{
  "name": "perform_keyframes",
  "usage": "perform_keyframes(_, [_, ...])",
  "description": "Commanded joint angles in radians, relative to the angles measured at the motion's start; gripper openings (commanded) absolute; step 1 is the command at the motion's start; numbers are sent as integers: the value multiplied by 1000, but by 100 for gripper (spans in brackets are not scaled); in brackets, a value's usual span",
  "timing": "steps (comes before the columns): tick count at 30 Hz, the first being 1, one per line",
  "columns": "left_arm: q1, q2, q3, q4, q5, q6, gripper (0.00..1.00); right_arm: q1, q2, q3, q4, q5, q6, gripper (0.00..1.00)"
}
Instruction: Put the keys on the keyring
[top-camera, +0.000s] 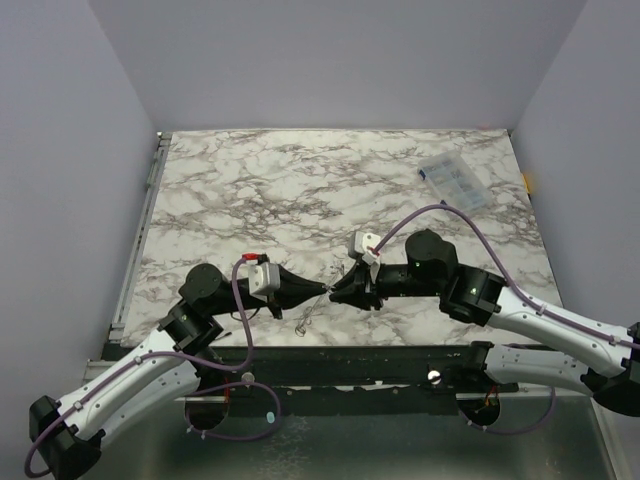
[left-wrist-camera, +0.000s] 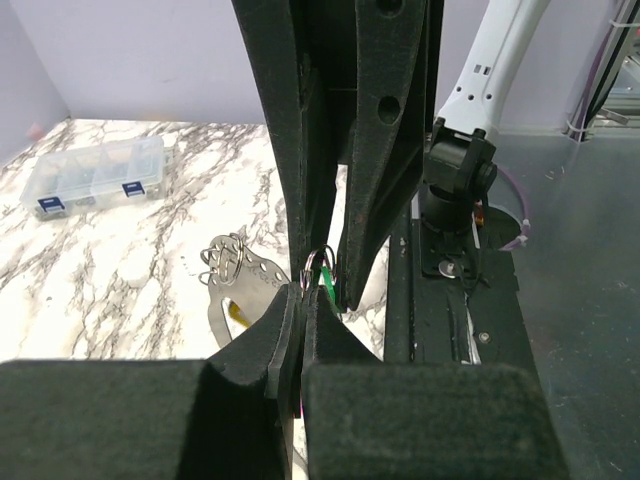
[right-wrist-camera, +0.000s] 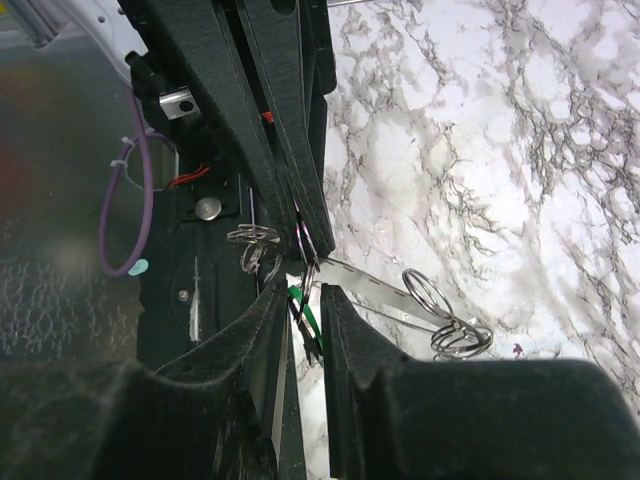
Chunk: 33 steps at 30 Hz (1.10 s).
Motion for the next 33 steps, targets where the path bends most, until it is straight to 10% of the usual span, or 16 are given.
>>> perform_keyframes(1, [19,-28,-5,98,-19,-32,0,2,-13,-33,40,1,13,25])
perform_keyframes(18, [55,-38,-19,157,-13,-74,0,2,33,-70,158,-39,47,1])
perform_keyframes(33, [84,-64,-28,177,-35,-86,0,2,24,-141,174,-51,71,1])
